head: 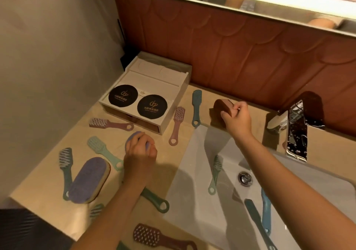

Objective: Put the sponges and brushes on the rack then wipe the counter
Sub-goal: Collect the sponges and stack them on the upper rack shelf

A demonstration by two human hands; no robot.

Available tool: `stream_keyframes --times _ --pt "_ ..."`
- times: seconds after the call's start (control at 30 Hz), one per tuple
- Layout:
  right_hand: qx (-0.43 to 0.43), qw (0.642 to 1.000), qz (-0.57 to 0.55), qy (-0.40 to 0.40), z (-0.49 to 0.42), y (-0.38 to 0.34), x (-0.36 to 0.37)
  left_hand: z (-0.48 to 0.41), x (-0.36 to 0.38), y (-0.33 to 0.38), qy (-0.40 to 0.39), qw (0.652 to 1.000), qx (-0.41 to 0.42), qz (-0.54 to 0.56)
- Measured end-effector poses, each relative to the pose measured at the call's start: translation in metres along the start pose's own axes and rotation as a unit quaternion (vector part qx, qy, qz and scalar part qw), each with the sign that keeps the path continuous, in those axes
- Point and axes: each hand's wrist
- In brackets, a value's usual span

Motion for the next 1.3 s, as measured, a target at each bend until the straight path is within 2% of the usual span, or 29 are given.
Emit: stream_keyframes --times 0.13,0.23,0.3,0.37,0.47,0.53,0.6,0.77,0.9,1.1,1.2,1.3 --pt "0.051 0.972 -0.228 -0.041 0.053 -0.002 -0.004 0.018 -0.005 0.025 -0.015 0.989 0.033 0.144" --pt "0.098 0.926 -0.356 -0.082 0.092 -0.001 -0.005 0.034 -0.006 0.043 -0.068 0.969 -0.026 0.237" --pt "0.110 0.899 -0.413 -0.098 0.114 0.003 -0.007 0.042 -0.007 0.059 -0.118 0.925 -0.134 0.335" --pt "0.106 0.892 -0.427 -0.106 0.132 0.008 -0.007 0.050 -0.005 0.074 -0.153 0.855 -0.197 0.456" --pt "0.099 0.892 -0.431 -0.092 0.155 0.012 -0.006 0.061 0.006 0.091 -0.168 0.785 -0.173 0.571" --pt "0.095 0.894 -0.430 -0.081 0.168 0.012 -0.007 0.068 0.015 0.099 -0.195 0.751 -0.154 0.612" --pt "0.079 0.894 -0.434 -0.081 0.177 0.011 -0.010 0.075 0.022 0.107 -0.225 0.745 -0.140 0.612" --pt "0.028 0.914 -0.390 -0.110 0.192 0.005 -0.021 0.088 0.034 0.125 -0.258 0.760 -0.113 0.586" --pt "-0.015 0.933 -0.338 -0.125 0.201 0.002 -0.024 0.095 0.040 0.140 -0.237 0.745 -0.110 0.614" --pt "-0.066 0.957 -0.260 -0.108 0.209 -0.005 -0.039 0.092 0.045 0.162 -0.189 0.756 -0.135 0.613" --pt "-0.077 0.965 -0.232 -0.092 0.210 -0.005 -0.048 0.089 0.044 0.170 -0.196 0.747 -0.132 0.622" --pt "-0.081 0.966 -0.222 -0.102 0.210 -0.006 -0.056 0.086 0.042 0.176 -0.193 0.754 -0.138 0.613"
Point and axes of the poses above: each hand's wrist, its own z-axis away from the middle knuckle, its own x-axis out of the palm, y = z × x, and after that the axes turned 15 degrees about -y, right-handed
